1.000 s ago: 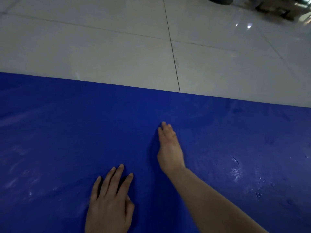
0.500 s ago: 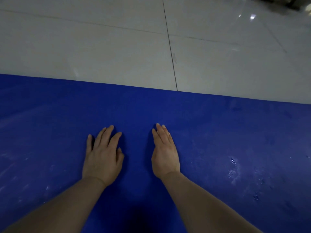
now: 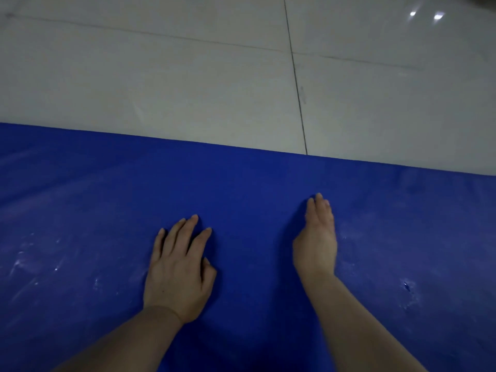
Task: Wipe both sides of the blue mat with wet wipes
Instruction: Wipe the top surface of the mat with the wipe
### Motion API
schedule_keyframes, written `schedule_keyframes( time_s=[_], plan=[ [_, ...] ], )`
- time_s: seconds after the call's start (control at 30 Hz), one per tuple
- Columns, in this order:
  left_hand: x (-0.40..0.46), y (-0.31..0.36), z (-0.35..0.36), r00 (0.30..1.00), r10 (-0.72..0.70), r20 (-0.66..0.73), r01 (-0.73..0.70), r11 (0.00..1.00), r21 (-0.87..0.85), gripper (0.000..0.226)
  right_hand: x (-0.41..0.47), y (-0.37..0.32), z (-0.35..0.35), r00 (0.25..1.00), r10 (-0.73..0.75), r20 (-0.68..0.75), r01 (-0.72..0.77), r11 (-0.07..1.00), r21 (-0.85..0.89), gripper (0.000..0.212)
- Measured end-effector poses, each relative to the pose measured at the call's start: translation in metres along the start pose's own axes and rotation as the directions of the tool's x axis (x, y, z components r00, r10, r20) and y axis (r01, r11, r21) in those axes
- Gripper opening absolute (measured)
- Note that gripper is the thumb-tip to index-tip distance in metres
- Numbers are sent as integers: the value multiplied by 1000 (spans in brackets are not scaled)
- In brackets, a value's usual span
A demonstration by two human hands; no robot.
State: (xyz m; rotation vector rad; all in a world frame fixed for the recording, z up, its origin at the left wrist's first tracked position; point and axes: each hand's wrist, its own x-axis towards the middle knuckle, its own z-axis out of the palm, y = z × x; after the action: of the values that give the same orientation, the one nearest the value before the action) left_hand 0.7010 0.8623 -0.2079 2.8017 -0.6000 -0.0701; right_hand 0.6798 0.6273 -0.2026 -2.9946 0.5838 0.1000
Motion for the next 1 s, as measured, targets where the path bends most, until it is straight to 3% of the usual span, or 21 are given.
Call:
schedule_keyframes(
  time_s=[0.1,0.17,0.27,0.37,0.4,0.43,0.53,0.6,0.7,0.77,0.83,0.9,1.0],
  plan=[
    [1,-1,-2,1000,7,4,-7,1000,0,53,-4,-56,-1,978,-207,-12,207,976,72,68],
    [2,-1,-3,1000,4,16,-4,1000,-5,53,-5,-61,8,911,-393,-122,408,901,148,76],
    [2,-2,-2,1000,2,26,-1,1000,-19,53,13,-10,-5,969,-218,-116,216,976,-25,76],
    [3,-2,0,1000,9,26,-9,1000,-22,54,29,31,-17,992,129,9,-130,991,29,63],
    [3,-2,0,1000,9,29,-8,1000,-22,54,31,20,-19,992,125,14,-124,992,-37,59],
    [3,-3,0,999,10,34,-10,1000,-21,54,33,4,-15,999,31,16,-29,992,-120,57],
    [3,-3,-1,998,18,58,-17,1000,-13,57,24,-67,-12,962,-236,137,233,972,34,63],
    [4,-3,-1,997,18,69,-18,1000,-6,57,23,-77,-11,915,-364,172,355,931,84,68],
    [4,-4,-1,997,8,76,-7,1000,-12,58,45,-28,-8,945,-324,41,326,930,-167,66],
    [4,-3,-1,997,2,80,-1,1000,-4,58,67,4,-14,991,-134,-13,130,975,-179,64],
    [4,-3,0,997,-2,83,2,1000,-4,58,78,4,-25,999,11,40,-6,992,-127,61],
    [5,-2,-1,997,-2,76,3,1000,-13,58,88,-26,-25,995,-99,-11,95,976,-194,60],
    [7,-2,-3,997,2,72,-2,1000,-11,58,85,-88,-24,963,-266,49,262,963,69,64]
  ],
)
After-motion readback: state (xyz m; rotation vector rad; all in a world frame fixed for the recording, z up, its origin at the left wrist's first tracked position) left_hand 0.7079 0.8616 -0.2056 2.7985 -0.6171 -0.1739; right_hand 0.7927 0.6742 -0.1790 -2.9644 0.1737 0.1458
